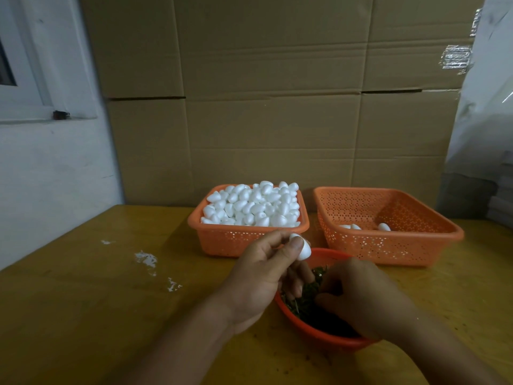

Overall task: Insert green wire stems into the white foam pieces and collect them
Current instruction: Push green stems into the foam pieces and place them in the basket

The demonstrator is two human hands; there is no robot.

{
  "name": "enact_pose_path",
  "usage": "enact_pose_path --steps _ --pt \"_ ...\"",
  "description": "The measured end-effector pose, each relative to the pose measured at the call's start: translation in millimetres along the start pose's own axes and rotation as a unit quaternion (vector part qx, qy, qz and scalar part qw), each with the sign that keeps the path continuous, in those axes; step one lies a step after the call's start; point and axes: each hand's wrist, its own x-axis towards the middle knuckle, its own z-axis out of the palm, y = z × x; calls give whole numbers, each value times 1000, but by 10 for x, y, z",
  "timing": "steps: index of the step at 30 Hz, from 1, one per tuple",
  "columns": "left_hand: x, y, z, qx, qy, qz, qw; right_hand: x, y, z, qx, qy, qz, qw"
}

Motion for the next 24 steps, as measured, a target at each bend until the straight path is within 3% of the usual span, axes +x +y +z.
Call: enact_pose_path --steps 6,16,24 --pt "17 14 -23 -100 21 -50 993 -61 -3 -21 117 105 -49 986" --pt "32 38 -32 -167 49 -84 981 -101 15 -13 240 129 -58 960" --pt "23 68 -29 -183 56 -99 977 -146 -2 -62 207 153 -116 959"
